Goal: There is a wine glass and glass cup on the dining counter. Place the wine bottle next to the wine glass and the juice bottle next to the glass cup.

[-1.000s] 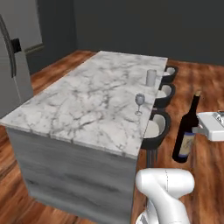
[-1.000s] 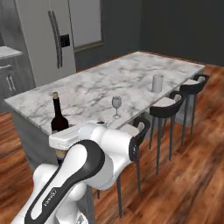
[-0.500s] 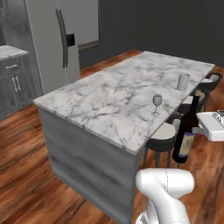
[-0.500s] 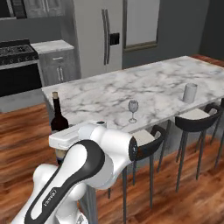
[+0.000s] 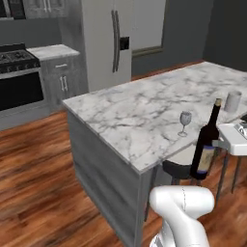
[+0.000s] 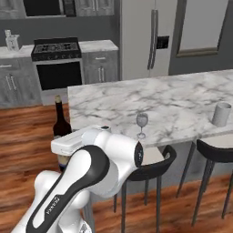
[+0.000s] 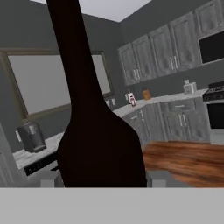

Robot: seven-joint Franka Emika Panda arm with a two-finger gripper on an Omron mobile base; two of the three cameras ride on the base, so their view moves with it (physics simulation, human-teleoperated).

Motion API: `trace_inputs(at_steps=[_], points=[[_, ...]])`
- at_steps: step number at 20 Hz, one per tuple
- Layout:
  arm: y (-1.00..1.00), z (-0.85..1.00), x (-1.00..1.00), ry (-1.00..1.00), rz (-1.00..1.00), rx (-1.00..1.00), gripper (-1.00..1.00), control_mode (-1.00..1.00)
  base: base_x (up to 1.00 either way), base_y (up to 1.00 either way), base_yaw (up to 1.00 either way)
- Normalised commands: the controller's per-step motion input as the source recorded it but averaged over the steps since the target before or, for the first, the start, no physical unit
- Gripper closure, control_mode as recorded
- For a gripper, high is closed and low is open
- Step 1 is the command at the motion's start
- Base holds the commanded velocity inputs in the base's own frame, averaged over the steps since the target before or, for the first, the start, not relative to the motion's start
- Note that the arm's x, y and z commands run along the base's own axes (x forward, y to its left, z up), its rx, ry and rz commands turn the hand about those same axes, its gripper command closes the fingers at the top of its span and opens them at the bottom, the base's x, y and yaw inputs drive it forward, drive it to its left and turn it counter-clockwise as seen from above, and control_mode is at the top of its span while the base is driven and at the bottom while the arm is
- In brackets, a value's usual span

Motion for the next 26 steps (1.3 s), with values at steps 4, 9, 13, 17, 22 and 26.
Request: trace_inputs(at_steps=[4, 9, 13, 17, 22, 26], points=[[0.0, 0.0, 0.0, 0.0, 0.0, 0.0, 1.0, 1.0, 0.08, -0.61, 0.48], [0.0, 0.0, 0.0, 0.0, 0.0, 0.0, 1.0, 1.0, 0.22, -0.48, 0.4], [0.0, 0.0, 0.0, 0.0, 0.0, 0.0, 1.0, 1.0, 0.17, -0.39, 0.34], [-0.07, 0.0, 0.03, 0.0, 0.02, 0.0, 1.0, -1.0, 0.09, -0.27, 0.16], [-0.03, -0.28, 0.37, 0.0, -0.17, -0.03, 1.0, -1.0, 0.0, 0.0, 0.0], [0.0, -0.29, 0.57, 0.0, -0.38, -0.12, 1.0, -1.0, 0.0, 0.0, 0.0]])
